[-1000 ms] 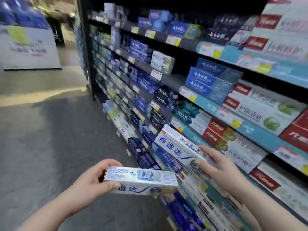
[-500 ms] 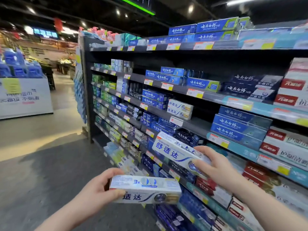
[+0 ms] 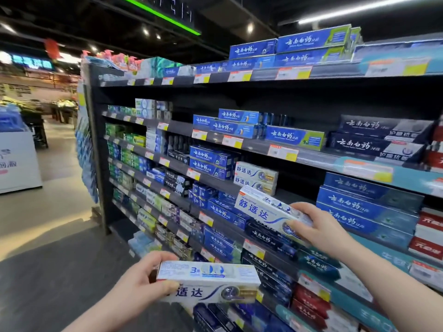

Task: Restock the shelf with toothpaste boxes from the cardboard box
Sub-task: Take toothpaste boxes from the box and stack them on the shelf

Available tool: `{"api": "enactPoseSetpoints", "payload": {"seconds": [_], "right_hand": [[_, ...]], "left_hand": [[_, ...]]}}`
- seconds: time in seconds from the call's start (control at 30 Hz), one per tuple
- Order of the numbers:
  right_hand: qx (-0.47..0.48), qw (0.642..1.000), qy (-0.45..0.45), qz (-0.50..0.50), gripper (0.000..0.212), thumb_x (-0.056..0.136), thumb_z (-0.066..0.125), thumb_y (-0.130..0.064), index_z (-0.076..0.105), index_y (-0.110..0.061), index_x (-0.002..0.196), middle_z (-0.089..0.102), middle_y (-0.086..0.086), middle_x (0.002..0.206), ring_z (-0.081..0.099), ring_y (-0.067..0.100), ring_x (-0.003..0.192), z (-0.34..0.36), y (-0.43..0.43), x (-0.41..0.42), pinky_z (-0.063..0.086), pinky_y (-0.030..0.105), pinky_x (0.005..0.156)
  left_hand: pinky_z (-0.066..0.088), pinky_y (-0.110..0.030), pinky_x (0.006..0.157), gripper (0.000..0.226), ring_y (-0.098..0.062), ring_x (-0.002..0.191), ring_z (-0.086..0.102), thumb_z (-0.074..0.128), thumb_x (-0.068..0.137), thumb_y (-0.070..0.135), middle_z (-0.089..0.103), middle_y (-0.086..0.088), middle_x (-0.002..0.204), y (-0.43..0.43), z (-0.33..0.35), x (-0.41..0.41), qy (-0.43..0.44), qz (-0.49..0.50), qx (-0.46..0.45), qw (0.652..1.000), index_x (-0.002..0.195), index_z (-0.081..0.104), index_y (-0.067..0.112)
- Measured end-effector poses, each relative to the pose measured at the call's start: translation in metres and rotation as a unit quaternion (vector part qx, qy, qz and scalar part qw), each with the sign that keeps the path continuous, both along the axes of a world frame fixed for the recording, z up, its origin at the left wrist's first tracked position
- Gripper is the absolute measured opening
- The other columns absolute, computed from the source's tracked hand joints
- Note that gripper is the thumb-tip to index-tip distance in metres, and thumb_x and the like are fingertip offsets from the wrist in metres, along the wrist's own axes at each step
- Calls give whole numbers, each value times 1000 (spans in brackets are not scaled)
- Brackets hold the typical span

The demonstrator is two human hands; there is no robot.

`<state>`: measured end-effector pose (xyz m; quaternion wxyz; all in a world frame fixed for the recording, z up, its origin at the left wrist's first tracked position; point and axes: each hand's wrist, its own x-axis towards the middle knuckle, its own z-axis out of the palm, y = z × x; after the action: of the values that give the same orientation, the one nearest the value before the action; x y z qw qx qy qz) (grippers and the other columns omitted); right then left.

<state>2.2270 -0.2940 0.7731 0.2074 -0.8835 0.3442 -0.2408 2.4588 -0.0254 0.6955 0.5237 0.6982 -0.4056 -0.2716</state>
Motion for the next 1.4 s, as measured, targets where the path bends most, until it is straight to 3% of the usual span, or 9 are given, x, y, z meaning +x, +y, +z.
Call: {"api": "enactPoseSetpoints", "payload": {"seconds": [0.2, 0.33, 0.5, 0.67, 1.0, 1.07, 1.17, 1.3, 1.4], "right_hand": [[-24, 1000, -1, -4, 46, 86, 57, -36, 46, -22, 128, 47, -9, 117, 48, 13, 110, 4, -92, 67, 35, 23, 86], [-58, 998, 15, 12, 46, 85, 59, -36, 49, -19, 127, 48, -2, 110, 47, 13, 105, 6, -147, 104, 30, 19, 79], [-72, 997, 22, -11, 53, 82, 63, -35, 49, -16, 130, 51, 4, 119, 47, 25, 115, -2, -178, 138, 36, 29, 98], [-71, 996, 54, -26, 56, 83, 61, -40, 44, -23, 134, 47, 1, 128, 42, 20, 119, -16, -191, 160, 34, 27, 100], [-53, 984, 112, -131, 55, 87, 55, -39, 40, -21, 137, 42, 5, 138, 35, 24, 127, -25, -193, 204, 32, 30, 106], [-49, 979, 124, -152, 56, 87, 55, -39, 38, -23, 138, 39, 5, 142, 33, 24, 130, -26, -192, 209, 29, 30, 108], [-39, 976, 119, -179, 56, 87, 57, -37, 39, -23, 138, 41, 3, 141, 31, 24, 130, -29, -188, 214, 27, 29, 108], [-39, 969, 125, -208, 54, 88, 56, -33, 38, -23, 138, 38, 3, 145, 27, 23, 134, -28, -185, 223, 24, 28, 109], [-34, 965, 138, -220, 53, 89, 56, -32, 38, -23, 138, 38, 4, 145, 27, 24, 134, -25, -187, 228, 25, 30, 109]], "left_hand": [[50, -32, 76, 59, -13, 79, 64, 76, 50, 34, 70, -8, 95, -97, 21, 65, -6, -41, 5, 999, 103, 60, 17], [53, -34, 77, 59, -13, 78, 65, 77, 47, 35, 70, -8, 94, -156, 28, 96, 6, -43, -5, 999, 102, 61, 19], [51, -35, 72, 67, -9, 72, 62, 86, 35, 47, 72, 3, 88, -206, 22, 130, 5, -57, -9, 998, 96, 65, 28], [54, -42, 79, 56, -19, 81, 67, 75, 47, 38, 71, 3, 94, -249, 16, 165, 24, -86, -7, 996, 100, 61, 26], [52, -19, 66, 91, -12, 82, 69, 82, 28, 65, 73, 4, 92, -320, 17, 245, 30, -230, -2, 973, 105, 59, 23], [54, -23, 71, 85, -16, 88, 69, 82, 34, 63, 70, 2, 98, -333, 17, 259, 28, -244, -9, 969, 106, 59, 25], [55, -21, 73, 48, -15, 88, 69, 76, 67, 29, 64, -6, 110, -348, 17, 269, 35, -266, -11, 963, 112, 57, 23], [52, -31, 88, 76, -16, 95, 68, 82, 45, 57, 64, -4, 112, -360, 15, 282, 25, -320, 5, 947, 112, 59, 29], [52, -33, 90, 64, -13, 94, 67, 80, 54, 45, 63, -4, 113, -371, 17, 281, 27, -345, 2, 938, 112, 58, 28]]}}
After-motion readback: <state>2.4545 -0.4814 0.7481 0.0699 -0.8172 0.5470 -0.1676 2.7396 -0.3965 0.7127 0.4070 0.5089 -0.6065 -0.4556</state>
